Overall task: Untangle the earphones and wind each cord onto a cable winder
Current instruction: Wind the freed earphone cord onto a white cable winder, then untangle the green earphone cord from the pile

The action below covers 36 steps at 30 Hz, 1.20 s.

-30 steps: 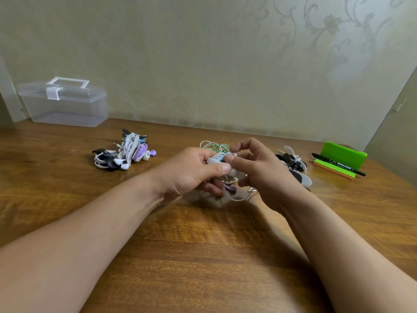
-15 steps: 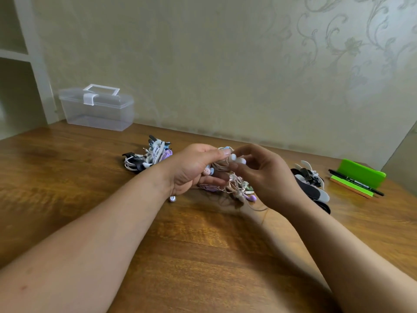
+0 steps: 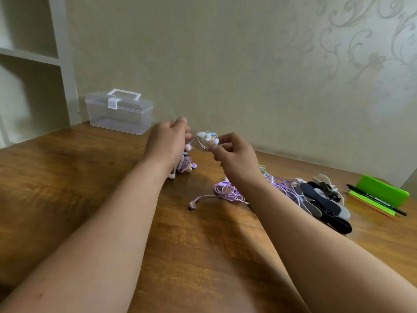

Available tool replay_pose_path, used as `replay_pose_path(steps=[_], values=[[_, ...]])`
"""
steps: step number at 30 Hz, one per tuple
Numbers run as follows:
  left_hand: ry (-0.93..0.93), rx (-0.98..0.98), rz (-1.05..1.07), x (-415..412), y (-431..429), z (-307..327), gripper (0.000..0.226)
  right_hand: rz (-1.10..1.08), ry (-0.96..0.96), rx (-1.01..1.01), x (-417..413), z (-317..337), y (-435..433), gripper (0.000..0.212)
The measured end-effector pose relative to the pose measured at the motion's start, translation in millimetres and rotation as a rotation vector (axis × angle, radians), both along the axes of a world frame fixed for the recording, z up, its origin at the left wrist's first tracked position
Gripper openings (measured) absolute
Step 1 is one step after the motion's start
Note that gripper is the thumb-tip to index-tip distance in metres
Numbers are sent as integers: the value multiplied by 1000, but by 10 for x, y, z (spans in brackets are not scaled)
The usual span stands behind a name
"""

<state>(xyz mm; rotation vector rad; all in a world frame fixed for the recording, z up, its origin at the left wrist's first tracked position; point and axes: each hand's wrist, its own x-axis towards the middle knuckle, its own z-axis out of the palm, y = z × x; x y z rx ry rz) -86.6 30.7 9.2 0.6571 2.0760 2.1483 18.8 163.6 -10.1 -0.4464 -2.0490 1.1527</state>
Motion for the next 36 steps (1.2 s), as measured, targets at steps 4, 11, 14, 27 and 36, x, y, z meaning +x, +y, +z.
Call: replay_pose_path(steps=[4,11,14,27,36], values=[[-177,387,223,-127,-87,17,22,31,-23,-62,-257,-47,-91,10],[-55,281,306,-264,-173,-116,20,48,-87,-9,-530,-104,-175,10],[169,22,203,-263,-155,-250,28,56,-257,144,-639,-134,-162,10],[562,-257,172,-146,-26,-357,33,-76,-175,144,212,53,156,11],[593,-229,-8,462,455,-202,26,-214,-53,63,892,73,562,11]])
